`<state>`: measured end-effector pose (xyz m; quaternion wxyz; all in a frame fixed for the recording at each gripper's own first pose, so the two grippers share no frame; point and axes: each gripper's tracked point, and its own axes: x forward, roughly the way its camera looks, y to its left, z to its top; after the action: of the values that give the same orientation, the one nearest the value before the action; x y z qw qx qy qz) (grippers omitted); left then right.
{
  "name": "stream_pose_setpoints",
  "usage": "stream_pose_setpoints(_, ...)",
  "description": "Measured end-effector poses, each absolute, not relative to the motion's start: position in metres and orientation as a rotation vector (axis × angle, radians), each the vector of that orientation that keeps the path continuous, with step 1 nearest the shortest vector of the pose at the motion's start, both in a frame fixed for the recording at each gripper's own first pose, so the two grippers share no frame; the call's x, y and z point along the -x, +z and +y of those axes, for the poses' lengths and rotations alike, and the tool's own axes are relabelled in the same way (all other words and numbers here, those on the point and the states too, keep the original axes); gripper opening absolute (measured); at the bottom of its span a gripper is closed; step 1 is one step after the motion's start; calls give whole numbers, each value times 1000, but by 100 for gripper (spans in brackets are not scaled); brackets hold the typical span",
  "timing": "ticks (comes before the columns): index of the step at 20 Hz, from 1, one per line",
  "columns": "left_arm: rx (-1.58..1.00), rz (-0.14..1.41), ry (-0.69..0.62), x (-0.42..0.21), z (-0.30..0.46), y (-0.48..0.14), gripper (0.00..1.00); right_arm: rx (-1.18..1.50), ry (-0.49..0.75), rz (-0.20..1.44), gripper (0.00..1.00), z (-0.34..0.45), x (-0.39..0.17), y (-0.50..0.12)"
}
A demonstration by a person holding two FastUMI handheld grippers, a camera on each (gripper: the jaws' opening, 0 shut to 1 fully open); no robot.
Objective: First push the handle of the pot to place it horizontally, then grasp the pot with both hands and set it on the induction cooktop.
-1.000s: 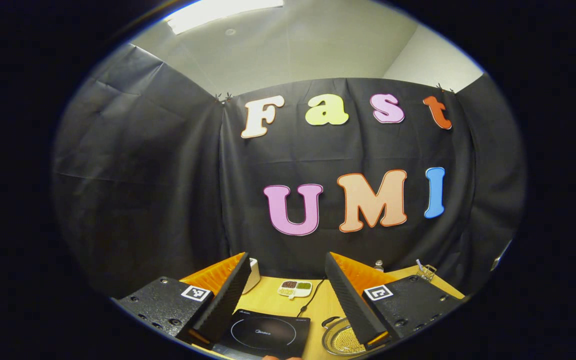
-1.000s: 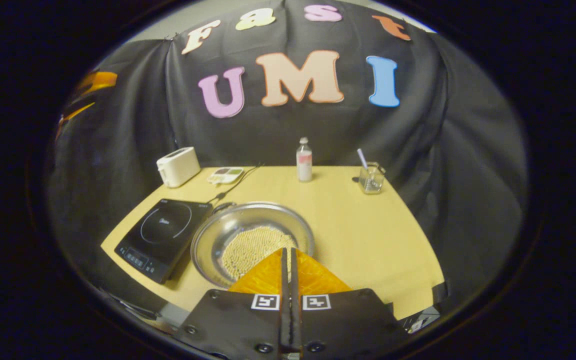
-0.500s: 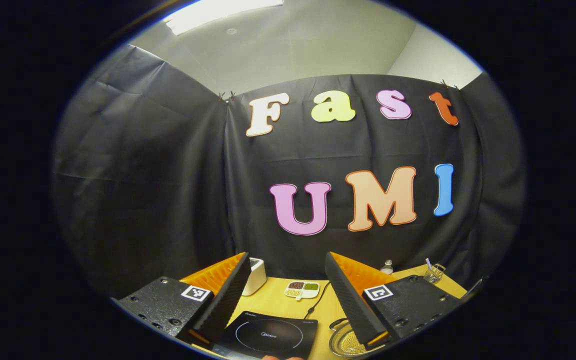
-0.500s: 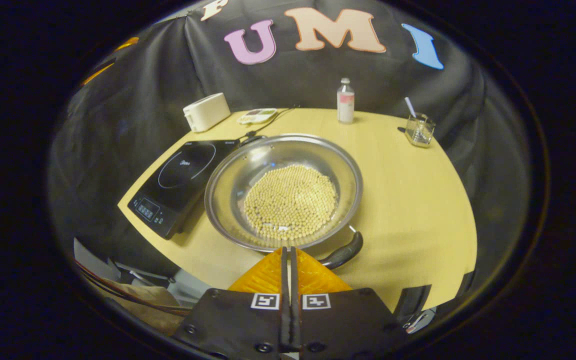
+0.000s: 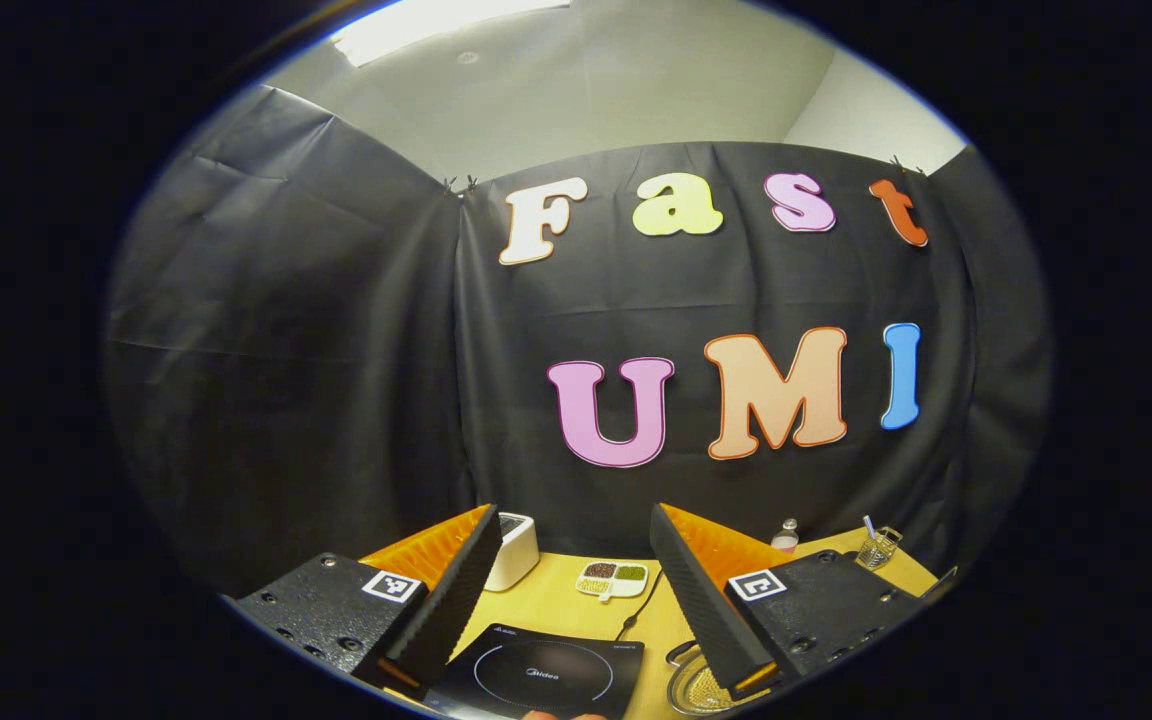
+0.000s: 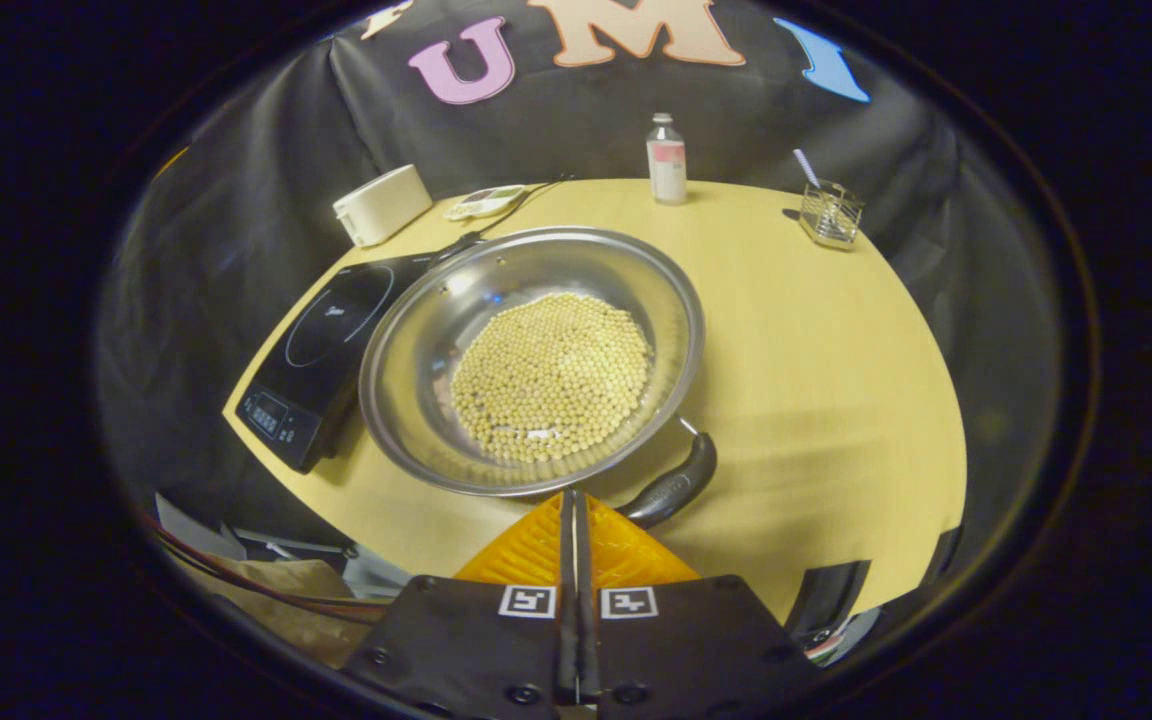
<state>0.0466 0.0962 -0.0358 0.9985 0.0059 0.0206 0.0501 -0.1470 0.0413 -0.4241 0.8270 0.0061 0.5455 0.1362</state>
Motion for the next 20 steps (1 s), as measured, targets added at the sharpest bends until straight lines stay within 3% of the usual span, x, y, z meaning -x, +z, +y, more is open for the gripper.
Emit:
stream_pose_setpoints(11, -17, 62, 92, -42, 100, -42, 96, 47, 173, 1141, 2, -9, 84, -434)
stream_pose_setpoints(20, 20, 142, 77, -33, 99, -68, 96, 94, 148, 1142, 3, -23, 59, -439)
